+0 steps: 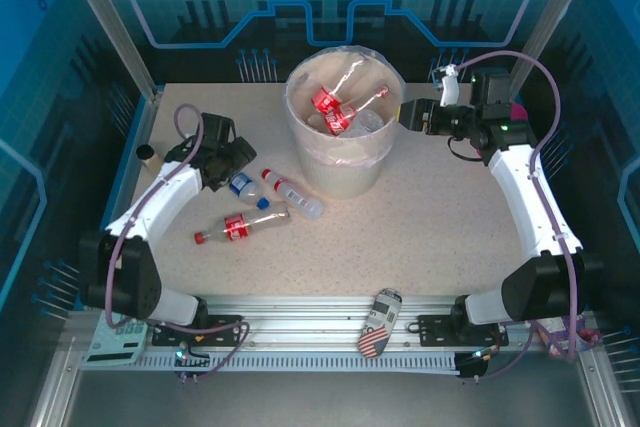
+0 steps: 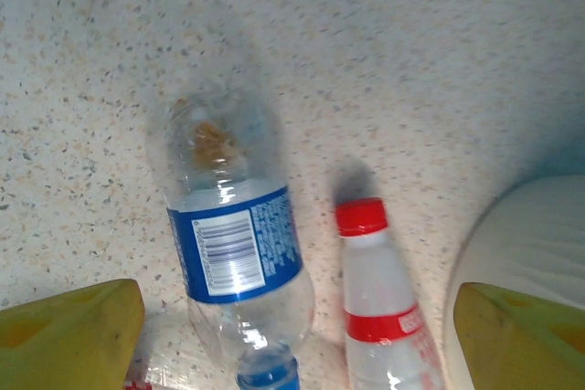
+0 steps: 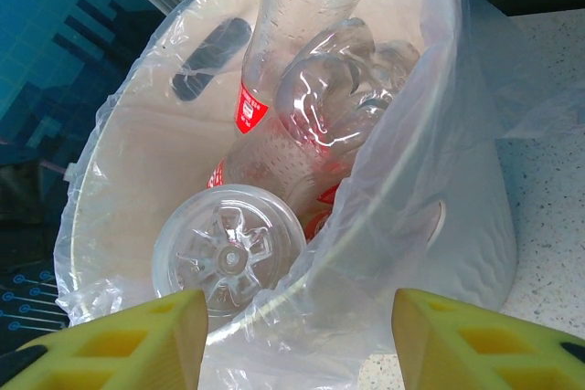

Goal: Put the plastic bottles in the bin

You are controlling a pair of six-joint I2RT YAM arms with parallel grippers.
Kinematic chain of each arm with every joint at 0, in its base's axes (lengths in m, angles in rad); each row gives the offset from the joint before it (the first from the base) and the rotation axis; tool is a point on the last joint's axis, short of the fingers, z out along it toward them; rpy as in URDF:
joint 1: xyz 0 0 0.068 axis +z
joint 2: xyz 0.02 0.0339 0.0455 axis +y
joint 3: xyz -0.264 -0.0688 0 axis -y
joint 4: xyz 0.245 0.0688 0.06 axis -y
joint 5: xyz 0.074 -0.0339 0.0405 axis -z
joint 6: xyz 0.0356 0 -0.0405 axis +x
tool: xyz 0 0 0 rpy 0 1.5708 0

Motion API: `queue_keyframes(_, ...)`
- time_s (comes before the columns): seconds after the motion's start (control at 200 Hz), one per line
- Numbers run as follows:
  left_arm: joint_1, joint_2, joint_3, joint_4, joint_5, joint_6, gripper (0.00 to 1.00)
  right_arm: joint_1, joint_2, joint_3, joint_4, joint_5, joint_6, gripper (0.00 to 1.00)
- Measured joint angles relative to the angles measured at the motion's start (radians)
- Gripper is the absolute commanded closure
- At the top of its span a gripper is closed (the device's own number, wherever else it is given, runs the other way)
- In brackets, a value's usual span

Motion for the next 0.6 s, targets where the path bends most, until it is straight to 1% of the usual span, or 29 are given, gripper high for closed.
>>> queue_keyframes(0.18, 0.006, 0.1, -0.025, 0.074, 0.021, -0.027, 0.12, -0.001, -0.007, -0.014, 0.0, 0.0, 0.0, 0.43)
queue_keyframes(0.35, 0.006, 0.203, -0.038, 0.128, 0.043, -0.061, 0.22, -0.005, -0.011, -0.014, 0.002, -0.001, 0.0, 0.44)
queue_keyframes(0.475, 0.006, 0.233, -0.053, 0.147, 0.047, -0.075, 0.27, -0.005, -0.011, -0.014, 0.002, -0.002, 0.0, 0.44)
queue_keyframes(0.555, 0.006, 0.25, -0.054, 0.162, 0.048, -0.082, 0.33, -0.005, -0.011, -0.014, 0.002, -0.002, 0.0, 0.44)
queue_keyframes(0.6, 0.006, 0.257, -0.054, 0.166, 0.05, -0.081, 0.35, -0.005, -0.011, -0.014, 0.002, -0.002, 0.0, 0.44)
